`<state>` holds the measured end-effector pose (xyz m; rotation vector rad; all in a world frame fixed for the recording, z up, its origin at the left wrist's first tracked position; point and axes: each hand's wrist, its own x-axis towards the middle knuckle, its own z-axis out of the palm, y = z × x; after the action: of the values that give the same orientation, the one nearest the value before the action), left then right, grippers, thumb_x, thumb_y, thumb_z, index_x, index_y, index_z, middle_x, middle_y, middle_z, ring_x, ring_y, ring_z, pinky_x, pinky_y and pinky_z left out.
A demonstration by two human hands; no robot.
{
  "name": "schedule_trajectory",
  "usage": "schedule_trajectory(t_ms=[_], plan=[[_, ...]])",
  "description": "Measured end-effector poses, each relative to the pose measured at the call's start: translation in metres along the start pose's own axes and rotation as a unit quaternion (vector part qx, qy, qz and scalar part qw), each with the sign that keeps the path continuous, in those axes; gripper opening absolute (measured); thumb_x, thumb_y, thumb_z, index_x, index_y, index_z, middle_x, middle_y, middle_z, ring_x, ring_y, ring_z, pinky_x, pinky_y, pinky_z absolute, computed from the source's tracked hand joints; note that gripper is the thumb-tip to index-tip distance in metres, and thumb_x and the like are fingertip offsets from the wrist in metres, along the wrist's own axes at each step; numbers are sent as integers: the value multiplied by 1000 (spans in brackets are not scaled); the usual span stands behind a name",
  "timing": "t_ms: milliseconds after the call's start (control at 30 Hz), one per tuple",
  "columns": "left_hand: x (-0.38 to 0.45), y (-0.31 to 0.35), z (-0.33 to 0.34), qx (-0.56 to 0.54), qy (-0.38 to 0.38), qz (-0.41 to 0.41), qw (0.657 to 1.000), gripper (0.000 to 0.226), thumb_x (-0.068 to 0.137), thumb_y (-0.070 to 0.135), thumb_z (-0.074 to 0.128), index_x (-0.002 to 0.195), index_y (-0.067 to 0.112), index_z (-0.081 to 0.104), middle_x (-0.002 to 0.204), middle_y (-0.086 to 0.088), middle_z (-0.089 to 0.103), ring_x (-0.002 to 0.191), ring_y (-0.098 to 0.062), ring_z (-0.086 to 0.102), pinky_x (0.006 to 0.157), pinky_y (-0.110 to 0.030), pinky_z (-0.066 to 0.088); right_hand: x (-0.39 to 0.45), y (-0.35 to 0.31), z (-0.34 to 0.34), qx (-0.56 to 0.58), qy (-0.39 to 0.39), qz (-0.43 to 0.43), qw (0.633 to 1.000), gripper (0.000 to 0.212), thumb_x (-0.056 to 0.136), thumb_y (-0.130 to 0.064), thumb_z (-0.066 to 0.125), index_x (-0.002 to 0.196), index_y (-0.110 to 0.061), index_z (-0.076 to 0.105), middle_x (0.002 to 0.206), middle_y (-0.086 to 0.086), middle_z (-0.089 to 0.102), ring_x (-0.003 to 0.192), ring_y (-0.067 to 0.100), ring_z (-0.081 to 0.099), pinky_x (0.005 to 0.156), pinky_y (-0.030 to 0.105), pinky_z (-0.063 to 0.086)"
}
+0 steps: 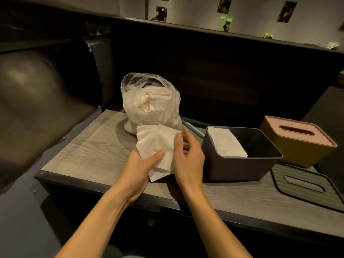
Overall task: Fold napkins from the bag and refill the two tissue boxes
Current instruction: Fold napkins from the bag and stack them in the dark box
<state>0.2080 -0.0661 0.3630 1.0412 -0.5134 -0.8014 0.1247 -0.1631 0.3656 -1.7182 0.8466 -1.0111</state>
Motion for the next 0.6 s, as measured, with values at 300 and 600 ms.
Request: schedule_trajectory(t_ms=[300, 600], plan=[[-2, 7, 4, -54, 35, -44, 997, 32, 108, 27, 45, 125, 10, 66, 122, -13, 74, 116, -27, 71, 104, -47, 49, -9, -7, -6, 158, 164, -166, 959, 35, 107, -16, 56, 133, -38, 55, 112, -9, 64, 109, 17, 64, 90, 26, 54], [-1, 6, 5, -21, -48, -33, 998, 46, 100, 35, 52, 140, 11, 59, 128, -13, 72, 120, -27, 69, 97, -38, 59, -6, 4, 3, -84, -8, -206, 975, 35, 103, -28, 62, 136, -37, 57, 112, -22, 65, 101, 3, 62, 90, 36, 55]])
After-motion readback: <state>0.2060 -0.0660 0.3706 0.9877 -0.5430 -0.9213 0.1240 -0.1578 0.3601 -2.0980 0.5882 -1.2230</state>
